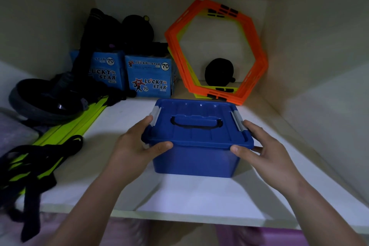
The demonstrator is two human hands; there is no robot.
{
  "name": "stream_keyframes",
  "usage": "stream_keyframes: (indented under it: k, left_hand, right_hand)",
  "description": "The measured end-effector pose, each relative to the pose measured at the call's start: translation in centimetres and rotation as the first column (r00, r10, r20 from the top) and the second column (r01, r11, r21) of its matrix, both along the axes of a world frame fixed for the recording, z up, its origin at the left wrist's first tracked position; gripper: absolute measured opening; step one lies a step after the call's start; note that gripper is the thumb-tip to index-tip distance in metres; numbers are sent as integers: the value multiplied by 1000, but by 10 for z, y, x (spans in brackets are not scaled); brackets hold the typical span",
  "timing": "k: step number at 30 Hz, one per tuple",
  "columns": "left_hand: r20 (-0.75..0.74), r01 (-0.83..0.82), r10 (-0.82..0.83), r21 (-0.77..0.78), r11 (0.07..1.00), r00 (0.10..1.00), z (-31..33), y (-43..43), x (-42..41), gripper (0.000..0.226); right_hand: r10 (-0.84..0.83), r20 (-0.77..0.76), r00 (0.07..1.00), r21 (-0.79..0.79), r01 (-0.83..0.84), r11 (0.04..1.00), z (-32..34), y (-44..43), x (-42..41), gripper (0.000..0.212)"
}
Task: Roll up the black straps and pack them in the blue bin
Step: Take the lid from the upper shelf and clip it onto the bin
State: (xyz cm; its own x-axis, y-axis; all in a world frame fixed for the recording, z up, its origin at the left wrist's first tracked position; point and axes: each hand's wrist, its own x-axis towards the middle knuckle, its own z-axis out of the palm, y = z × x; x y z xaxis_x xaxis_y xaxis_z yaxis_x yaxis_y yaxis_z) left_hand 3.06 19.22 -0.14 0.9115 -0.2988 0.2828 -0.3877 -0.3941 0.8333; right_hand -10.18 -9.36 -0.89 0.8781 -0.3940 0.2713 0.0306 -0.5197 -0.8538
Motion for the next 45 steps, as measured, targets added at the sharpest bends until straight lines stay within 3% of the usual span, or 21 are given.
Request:
stream_keyframes:
  k: [4, 8, 11, 18, 21, 26, 29, 36, 45]
  left_hand:
    - [23, -23, 22, 43, 999, 999, 1, 6, 26, 90]
    - [52, -38, 34, 94, 995, 998, 3, 16, 51, 90]
    - [79, -39, 30, 123, 992, 996, 4, 27, 73, 91]
    - [66, -36, 25, 175, 984, 998, 12, 52, 111, 113]
    - [51, -32, 24, 159, 987, 998, 14, 63, 127, 113]
    - [32, -27, 23, 118, 993, 999, 13, 74, 153, 92]
    - [26, -37, 34, 127, 991, 999, 12, 80, 170, 94]
    - [-8, -34, 35, 125, 992, 999, 15, 95, 201, 94]
    - [-12, -41, 42, 70, 997, 999, 17, 105, 243, 87]
  right_hand:
    - [25, 7, 1000, 12, -25, 1000, 1, 8, 26, 77]
    - [24, 19, 1000, 32, -25, 999, 2, 15, 50, 85]
    - [48, 36, 998, 58, -50, 997, 3, 25, 70, 77]
    - [78, 32, 996, 44, -79, 996, 6, 48, 117, 66]
    - [75, 19, 997, 36, -76, 996, 7, 55, 136, 62]
    - [80, -13, 997, 11, -80, 997, 8, 66, 166, 79]
    - [87, -29, 996, -21, -88, 996, 11, 70, 181, 91]
    - [62, -10, 998, -50, -63, 997, 13, 83, 217, 80]
    - [79, -13, 997, -70, -80, 994, 17, 97, 266, 87]
